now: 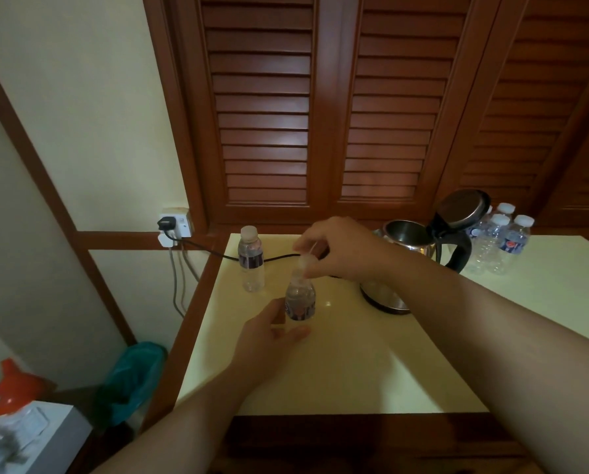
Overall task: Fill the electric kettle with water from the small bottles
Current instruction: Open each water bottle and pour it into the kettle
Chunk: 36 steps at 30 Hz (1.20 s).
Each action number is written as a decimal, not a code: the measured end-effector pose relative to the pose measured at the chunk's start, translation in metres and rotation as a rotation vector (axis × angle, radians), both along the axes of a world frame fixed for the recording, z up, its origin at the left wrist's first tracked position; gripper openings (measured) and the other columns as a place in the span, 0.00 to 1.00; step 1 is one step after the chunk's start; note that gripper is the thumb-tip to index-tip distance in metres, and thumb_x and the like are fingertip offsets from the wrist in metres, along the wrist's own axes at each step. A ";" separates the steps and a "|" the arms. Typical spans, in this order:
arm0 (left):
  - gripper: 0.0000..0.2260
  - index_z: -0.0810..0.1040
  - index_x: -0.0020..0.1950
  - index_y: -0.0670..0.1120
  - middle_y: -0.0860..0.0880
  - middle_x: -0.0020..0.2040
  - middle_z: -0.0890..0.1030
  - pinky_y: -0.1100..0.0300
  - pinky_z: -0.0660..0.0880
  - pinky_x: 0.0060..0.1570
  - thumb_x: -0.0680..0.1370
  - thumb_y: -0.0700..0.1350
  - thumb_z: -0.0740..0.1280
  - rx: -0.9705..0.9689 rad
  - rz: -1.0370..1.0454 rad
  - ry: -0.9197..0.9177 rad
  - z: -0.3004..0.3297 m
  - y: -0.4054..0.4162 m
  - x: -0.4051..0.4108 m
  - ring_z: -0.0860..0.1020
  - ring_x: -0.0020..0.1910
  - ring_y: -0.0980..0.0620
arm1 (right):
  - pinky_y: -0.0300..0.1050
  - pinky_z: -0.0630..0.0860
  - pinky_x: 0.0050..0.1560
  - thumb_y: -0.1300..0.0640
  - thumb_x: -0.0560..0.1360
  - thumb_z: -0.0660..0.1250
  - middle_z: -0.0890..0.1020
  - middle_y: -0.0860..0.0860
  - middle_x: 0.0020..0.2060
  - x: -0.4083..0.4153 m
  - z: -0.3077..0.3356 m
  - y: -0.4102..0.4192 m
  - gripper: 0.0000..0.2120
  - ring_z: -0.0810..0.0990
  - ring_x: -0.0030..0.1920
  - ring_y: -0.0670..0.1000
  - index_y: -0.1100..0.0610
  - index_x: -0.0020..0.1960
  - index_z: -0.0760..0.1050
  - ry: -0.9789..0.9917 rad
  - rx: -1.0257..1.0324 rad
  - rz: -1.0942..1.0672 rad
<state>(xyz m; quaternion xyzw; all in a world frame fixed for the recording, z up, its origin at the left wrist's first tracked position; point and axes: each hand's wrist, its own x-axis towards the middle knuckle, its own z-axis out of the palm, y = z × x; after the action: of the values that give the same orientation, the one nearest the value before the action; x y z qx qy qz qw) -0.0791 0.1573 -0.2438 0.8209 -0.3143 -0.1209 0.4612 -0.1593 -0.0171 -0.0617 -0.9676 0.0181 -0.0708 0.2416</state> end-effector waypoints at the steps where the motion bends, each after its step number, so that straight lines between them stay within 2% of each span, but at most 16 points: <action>1: 0.20 0.75 0.64 0.65 0.59 0.55 0.83 0.57 0.80 0.54 0.74 0.60 0.75 -0.003 -0.001 -0.010 0.000 0.000 0.000 0.82 0.49 0.62 | 0.44 0.82 0.53 0.50 0.75 0.76 0.84 0.44 0.54 -0.007 -0.008 -0.005 0.17 0.82 0.52 0.42 0.51 0.63 0.83 -0.031 0.057 -0.038; 4: 0.18 0.75 0.62 0.63 0.58 0.52 0.84 0.57 0.80 0.52 0.74 0.58 0.75 -0.015 -0.005 -0.035 -0.001 -0.001 -0.001 0.82 0.49 0.61 | 0.45 0.82 0.53 0.49 0.75 0.77 0.84 0.44 0.50 -0.026 -0.042 -0.019 0.15 0.82 0.50 0.42 0.52 0.59 0.83 -0.046 0.146 -0.146; 7: 0.18 0.74 0.62 0.63 0.60 0.52 0.83 0.62 0.77 0.48 0.75 0.58 0.75 -0.019 -0.012 -0.039 0.001 -0.001 -0.003 0.81 0.49 0.62 | 0.38 0.76 0.50 0.47 0.74 0.77 0.81 0.41 0.50 -0.041 -0.085 -0.031 0.18 0.79 0.50 0.40 0.51 0.62 0.81 0.025 0.080 -0.212; 10: 0.22 0.70 0.66 0.63 0.66 0.54 0.79 0.70 0.72 0.47 0.75 0.57 0.75 -0.036 -0.024 -0.013 0.004 -0.002 -0.005 0.79 0.52 0.64 | 0.33 0.71 0.48 0.47 0.75 0.76 0.79 0.42 0.53 -0.052 -0.125 -0.038 0.18 0.76 0.50 0.39 0.50 0.62 0.81 0.116 0.031 -0.230; 12: 0.26 0.68 0.69 0.62 0.68 0.55 0.77 0.73 0.72 0.46 0.76 0.55 0.76 -0.068 -0.033 0.009 0.006 -0.003 -0.006 0.78 0.53 0.65 | 0.39 0.75 0.54 0.45 0.75 0.75 0.78 0.44 0.56 -0.059 -0.145 -0.041 0.19 0.76 0.53 0.42 0.49 0.63 0.80 0.175 0.001 -0.216; 14: 0.25 0.68 0.69 0.60 0.66 0.56 0.78 0.73 0.73 0.47 0.77 0.53 0.75 -0.100 -0.025 0.013 0.007 -0.006 -0.006 0.78 0.56 0.64 | 0.43 0.75 0.60 0.42 0.75 0.74 0.77 0.45 0.57 -0.066 -0.155 -0.043 0.20 0.75 0.55 0.44 0.48 0.65 0.80 0.182 -0.011 -0.204; 17: 0.21 0.71 0.67 0.60 0.66 0.56 0.79 0.70 0.74 0.53 0.77 0.53 0.75 -0.115 -0.020 -0.001 0.009 -0.015 -0.008 0.78 0.56 0.66 | 0.41 0.70 0.62 0.37 0.74 0.73 0.74 0.43 0.60 -0.078 -0.158 -0.054 0.27 0.72 0.61 0.44 0.48 0.69 0.78 0.158 0.000 -0.259; 21: 0.20 0.73 0.65 0.59 0.66 0.56 0.80 0.68 0.75 0.52 0.76 0.52 0.76 -0.139 -0.025 -0.049 0.016 -0.030 -0.011 0.79 0.56 0.64 | 0.41 0.70 0.62 0.31 0.75 0.67 0.75 0.44 0.60 -0.103 -0.162 -0.081 0.29 0.73 0.61 0.46 0.49 0.68 0.78 0.138 -0.049 -0.348; 25: 0.18 0.73 0.62 0.60 0.65 0.52 0.80 0.67 0.74 0.50 0.77 0.51 0.76 -0.164 -0.023 -0.102 0.032 -0.053 -0.013 0.79 0.52 0.68 | 0.43 0.68 0.68 0.26 0.74 0.61 0.75 0.43 0.66 -0.129 -0.173 -0.108 0.31 0.71 0.68 0.47 0.45 0.67 0.78 0.160 -0.206 -0.482; 27: 0.17 0.72 0.61 0.60 0.64 0.51 0.80 0.63 0.75 0.50 0.76 0.51 0.76 -0.178 -0.020 -0.132 0.044 -0.065 -0.012 0.79 0.51 0.67 | 0.44 0.68 0.69 0.24 0.71 0.58 0.74 0.41 0.68 -0.141 -0.176 -0.121 0.34 0.71 0.69 0.47 0.43 0.68 0.77 0.170 -0.237 -0.548; 30: 0.18 0.72 0.60 0.59 0.60 0.51 0.81 0.56 0.79 0.52 0.76 0.51 0.76 -0.186 -0.017 -0.194 0.066 -0.085 -0.006 0.81 0.50 0.60 | 0.47 0.65 0.74 0.22 0.70 0.56 0.70 0.43 0.74 -0.155 -0.173 -0.136 0.40 0.66 0.74 0.48 0.42 0.74 0.71 0.208 -0.218 -0.626; 33: 0.15 0.74 0.55 0.59 0.55 0.47 0.83 0.48 0.81 0.48 0.74 0.54 0.77 -0.214 -0.059 -0.241 0.087 -0.102 0.003 0.83 0.46 0.54 | 0.52 0.59 0.79 0.20 0.69 0.56 0.61 0.44 0.80 -0.169 -0.174 -0.151 0.44 0.57 0.80 0.52 0.40 0.79 0.62 0.243 -0.137 -0.656; 34: 0.16 0.75 0.56 0.59 0.55 0.48 0.84 0.47 0.82 0.48 0.74 0.54 0.77 -0.223 -0.083 -0.257 0.093 -0.107 0.006 0.84 0.47 0.54 | 0.52 0.58 0.80 0.19 0.68 0.55 0.58 0.43 0.81 -0.173 -0.176 -0.154 0.45 0.55 0.81 0.53 0.38 0.80 0.60 0.243 -0.114 -0.652; 36: 0.20 0.77 0.62 0.55 0.54 0.54 0.83 0.50 0.81 0.49 0.73 0.53 0.77 -0.200 -0.110 -0.341 0.106 -0.117 0.011 0.82 0.51 0.54 | 0.52 0.56 0.80 0.19 0.69 0.53 0.56 0.41 0.82 -0.179 -0.182 -0.158 0.45 0.53 0.81 0.52 0.37 0.81 0.57 0.235 -0.112 -0.629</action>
<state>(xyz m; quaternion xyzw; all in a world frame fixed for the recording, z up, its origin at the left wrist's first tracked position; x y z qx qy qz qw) -0.0678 0.0407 -0.1378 0.7613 -0.4424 0.0266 0.4733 -0.3381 -0.1755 -0.2435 -0.9280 0.3395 -0.0307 0.1507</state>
